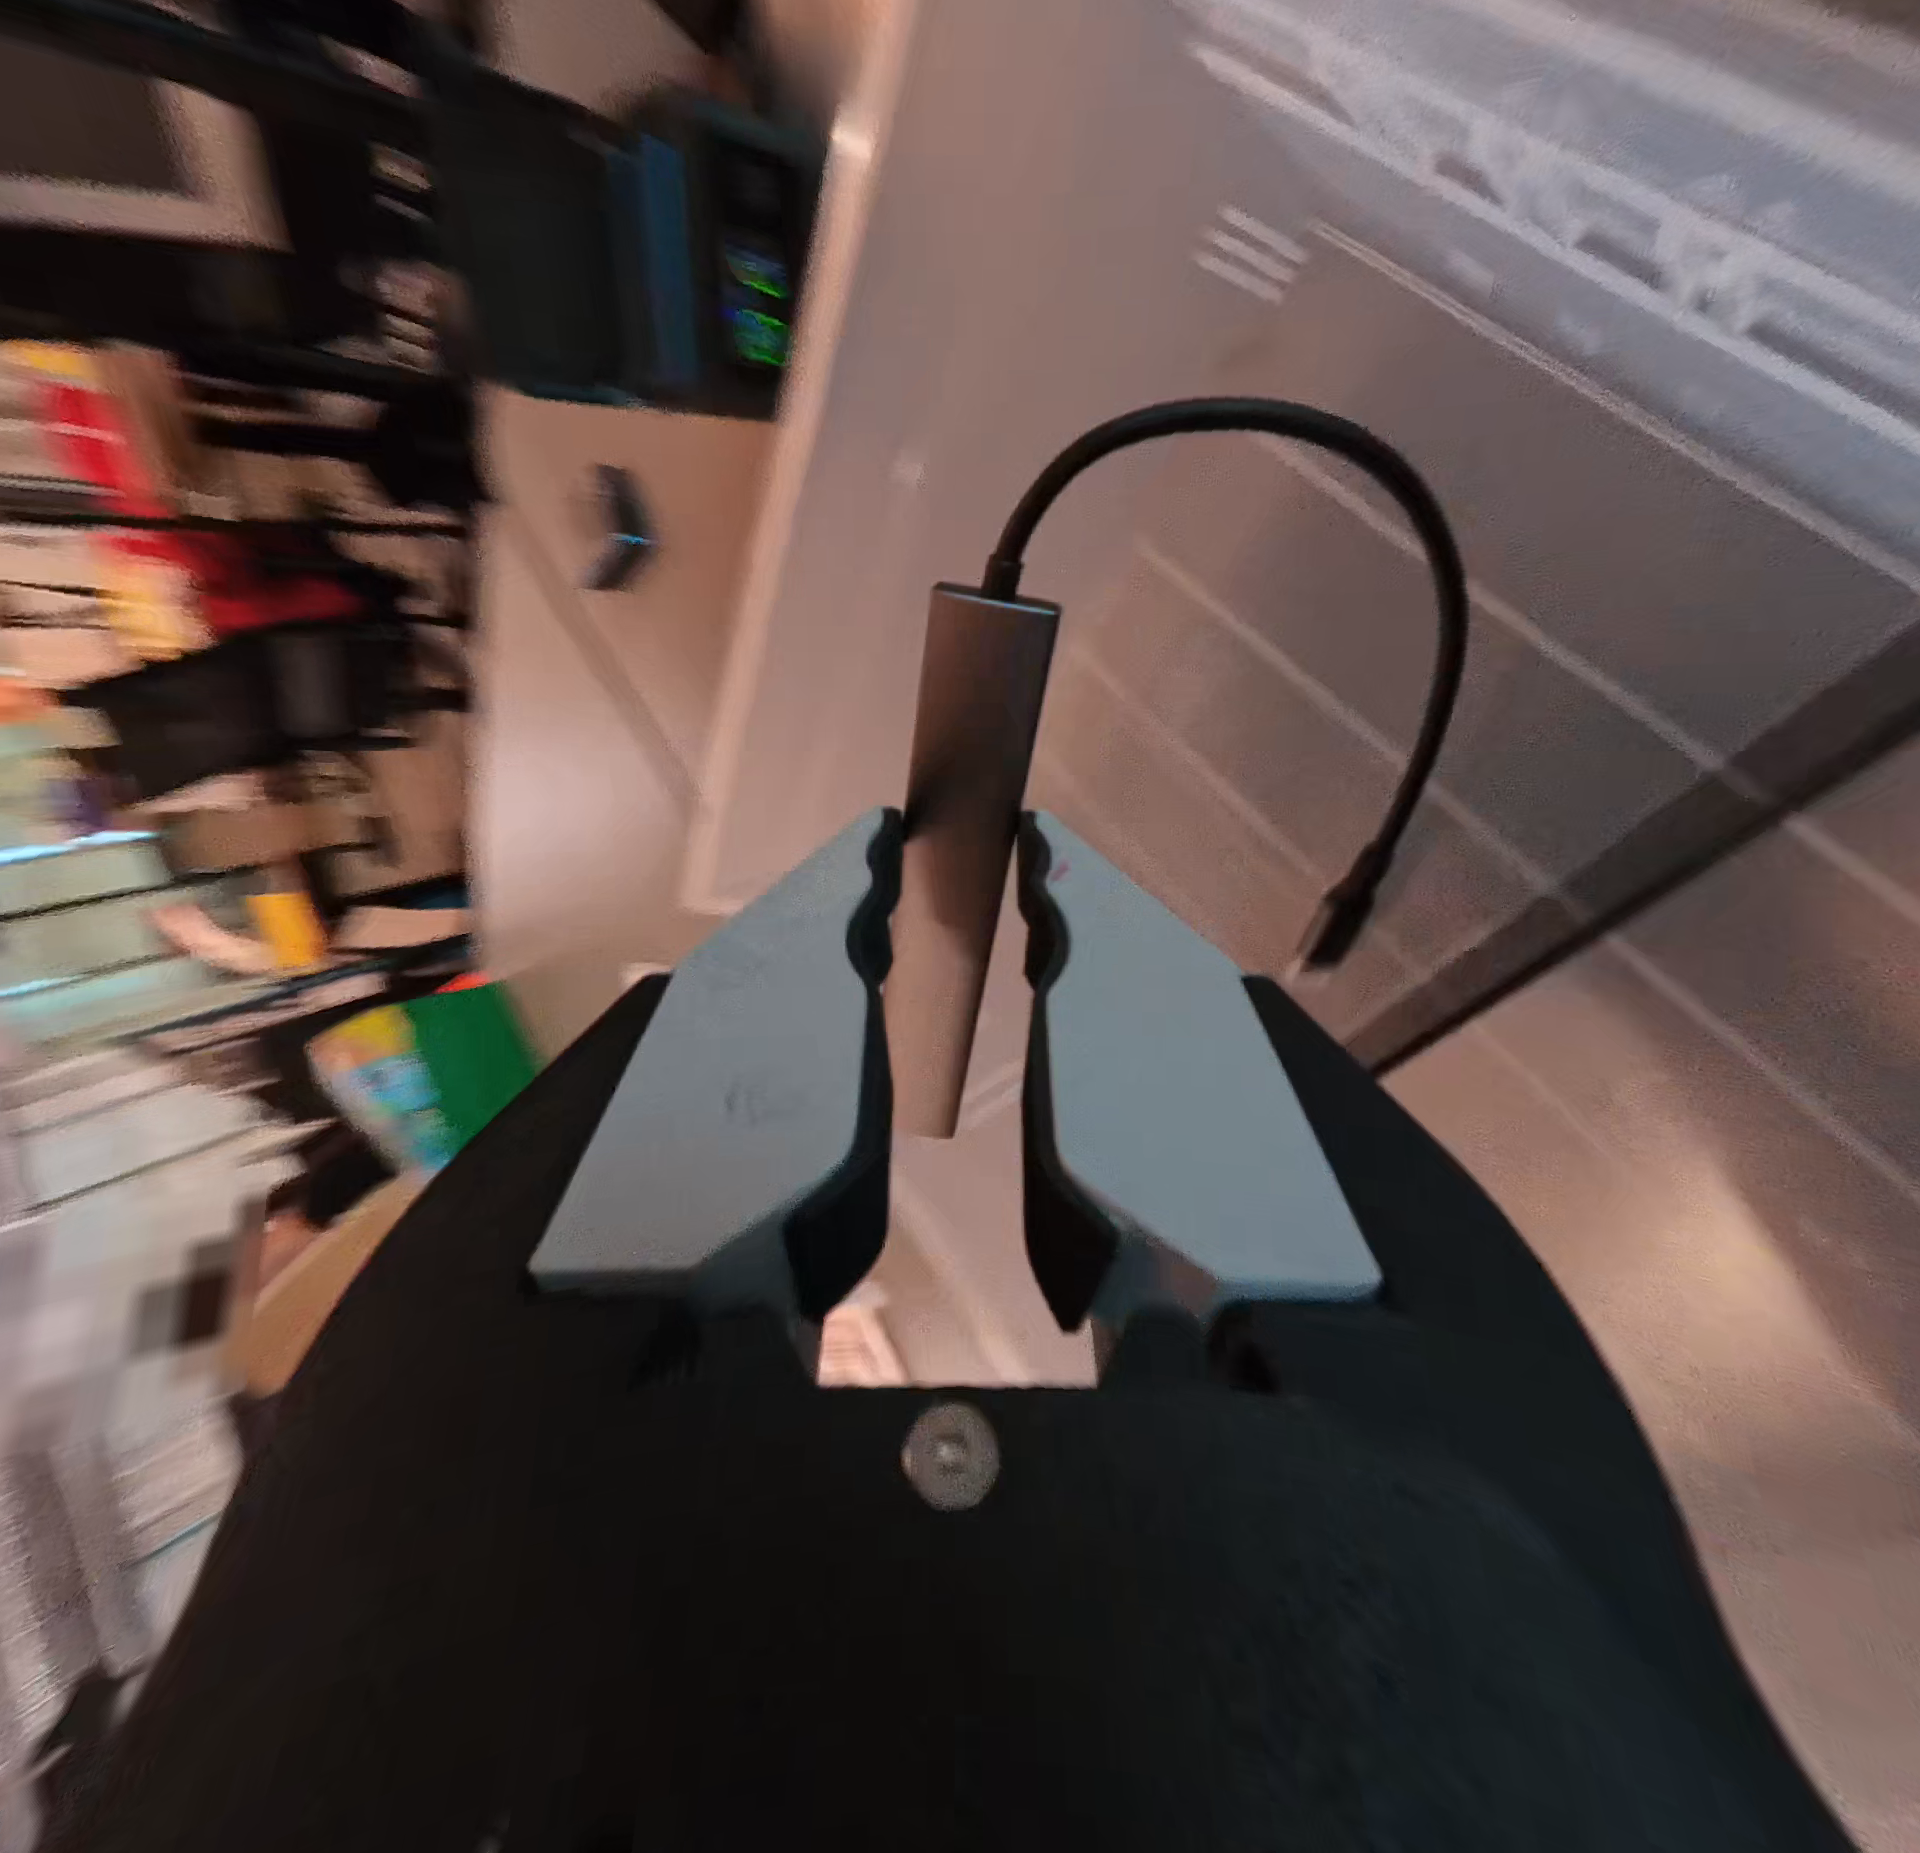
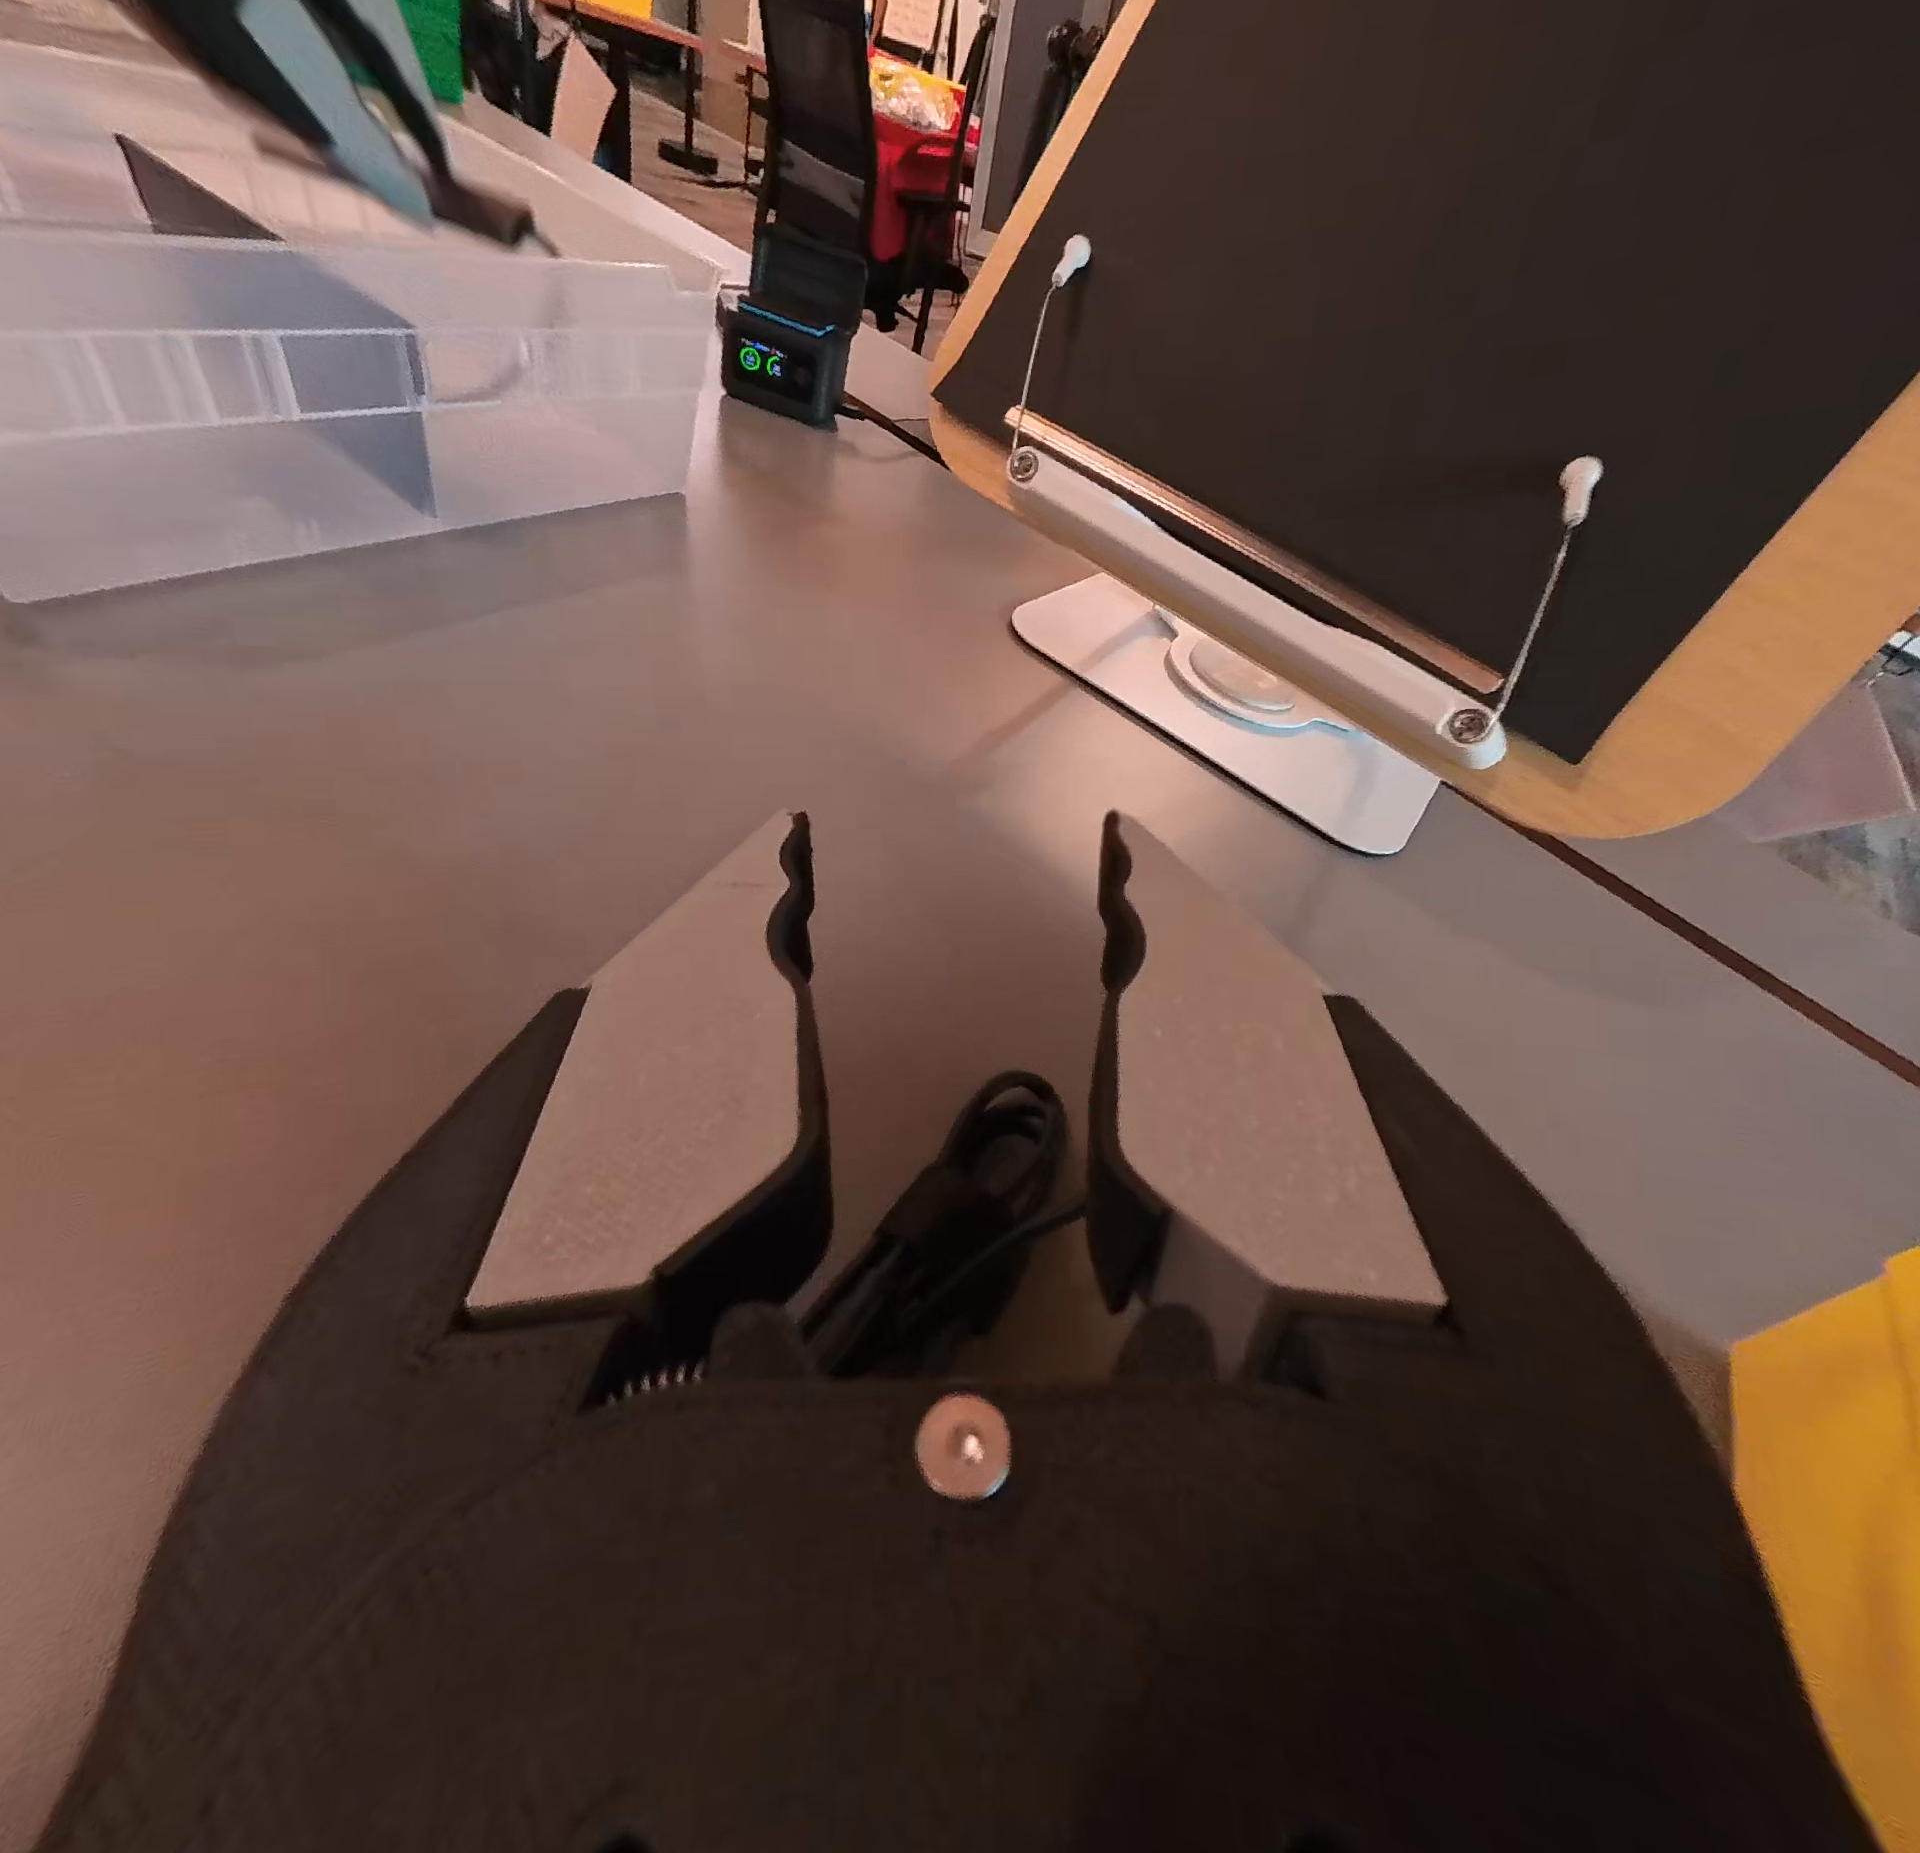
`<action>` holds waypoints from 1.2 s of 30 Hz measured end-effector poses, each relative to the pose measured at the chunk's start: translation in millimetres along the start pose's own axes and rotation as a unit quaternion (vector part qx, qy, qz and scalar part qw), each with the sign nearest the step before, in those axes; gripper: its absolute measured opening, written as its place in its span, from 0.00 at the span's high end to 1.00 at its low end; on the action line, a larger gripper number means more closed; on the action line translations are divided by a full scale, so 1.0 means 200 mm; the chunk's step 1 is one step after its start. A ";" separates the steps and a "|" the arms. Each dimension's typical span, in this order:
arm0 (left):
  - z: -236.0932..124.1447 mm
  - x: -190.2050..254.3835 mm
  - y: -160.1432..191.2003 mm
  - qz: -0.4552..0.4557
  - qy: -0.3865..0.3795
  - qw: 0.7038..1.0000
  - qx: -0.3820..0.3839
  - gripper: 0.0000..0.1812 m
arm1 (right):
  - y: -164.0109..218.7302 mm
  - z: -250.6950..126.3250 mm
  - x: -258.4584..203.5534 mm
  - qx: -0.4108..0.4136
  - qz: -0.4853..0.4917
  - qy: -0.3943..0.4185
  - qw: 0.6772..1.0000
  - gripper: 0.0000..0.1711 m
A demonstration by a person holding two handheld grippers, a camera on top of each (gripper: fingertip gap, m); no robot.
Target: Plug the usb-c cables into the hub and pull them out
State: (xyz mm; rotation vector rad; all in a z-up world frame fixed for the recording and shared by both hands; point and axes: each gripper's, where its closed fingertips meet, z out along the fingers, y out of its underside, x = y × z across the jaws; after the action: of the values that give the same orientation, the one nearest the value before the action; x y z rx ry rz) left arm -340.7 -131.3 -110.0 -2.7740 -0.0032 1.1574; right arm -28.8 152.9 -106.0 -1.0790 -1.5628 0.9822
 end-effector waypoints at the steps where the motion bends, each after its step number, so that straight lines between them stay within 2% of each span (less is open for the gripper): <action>1: -0.10 -0.07 -0.02 0.010 -0.055 0.998 0.020 0.89 | 0.01 0.01 -0.01 -0.002 0.003 -0.004 1.000 0.69; 3: -0.34 -0.21 -0.09 0.041 -0.170 0.982 0.065 0.89 | 0.03 0.03 -0.04 -0.014 0.005 -0.027 1.000 0.67; 5: -0.63 -0.27 -0.20 0.083 -0.275 0.950 0.121 0.89 | 0.07 0.04 -0.15 -0.031 0.011 -0.094 0.995 0.66; 7: -0.88 -0.22 -0.33 0.122 -0.335 0.919 0.170 0.89 | 0.07 0.04 -0.24 -0.033 0.007 -0.146 0.989 0.64; 9: -1.06 -0.08 -0.48 0.169 -0.370 0.888 0.216 0.89 | 0.02 0.00 -0.31 -0.007 -0.004 -0.184 0.983 0.64; 13: -1.23 0.33 -0.78 0.269 -0.434 0.812 0.285 0.89 | -0.15 -0.11 -0.29 0.084 -0.002 -0.184 0.979 0.66; 15: -1.24 0.57 -0.91 0.304 -0.455 0.771 0.325 0.89 | -0.23 -0.19 -0.30 0.141 0.029 -0.219 0.965 0.74; 17: -1.20 0.79 -1.02 0.327 -0.447 0.749 0.363 0.89 | -0.27 -0.24 -0.29 0.169 0.061 -0.236 0.955 0.81; 20: -1.11 0.99 -1.14 0.328 -0.427 0.743 0.399 0.89 | -0.28 -0.27 -0.30 0.178 0.061 -0.253 0.949 0.83; 23: -1.09 1.06 -1.23 0.301 -0.418 0.738 0.436 0.89 | -0.20 -0.19 -0.29 0.123 0.034 -0.218 0.968 0.80; 24: -1.09 1.08 -1.26 0.294 -0.414 0.737 0.445 0.89 | -0.18 -0.16 -0.27 0.113 0.026 -0.195 0.974 0.83; 26: -1.08 1.11 -1.29 0.276 -0.400 0.739 0.466 0.89 | -0.15 -0.14 -0.21 0.098 -0.001 -0.155 0.983 0.97; 30: -1.07 1.16 -1.31 0.210 -0.328 0.751 0.534 0.89 | -0.14 -0.16 -0.19 0.087 0.000 -0.171 0.981 0.97; 33: -1.10 1.18 -1.29 0.225 -0.322 0.744 0.541 0.89 | -0.14 -0.18 -0.21 0.096 -0.016 -0.186 0.978 0.98; 36: -1.06 1.21 -1.27 0.224 -0.314 0.749 0.539 0.90 | -0.11 -0.17 -0.22 0.079 -0.056 -0.172 0.980 0.98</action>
State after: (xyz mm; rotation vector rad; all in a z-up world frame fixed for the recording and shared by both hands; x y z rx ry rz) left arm -7.1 106.4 -101.0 -1.3113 0.9625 1.4573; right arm 6.6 107.0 -89.8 -0.7290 -1.7650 1.2396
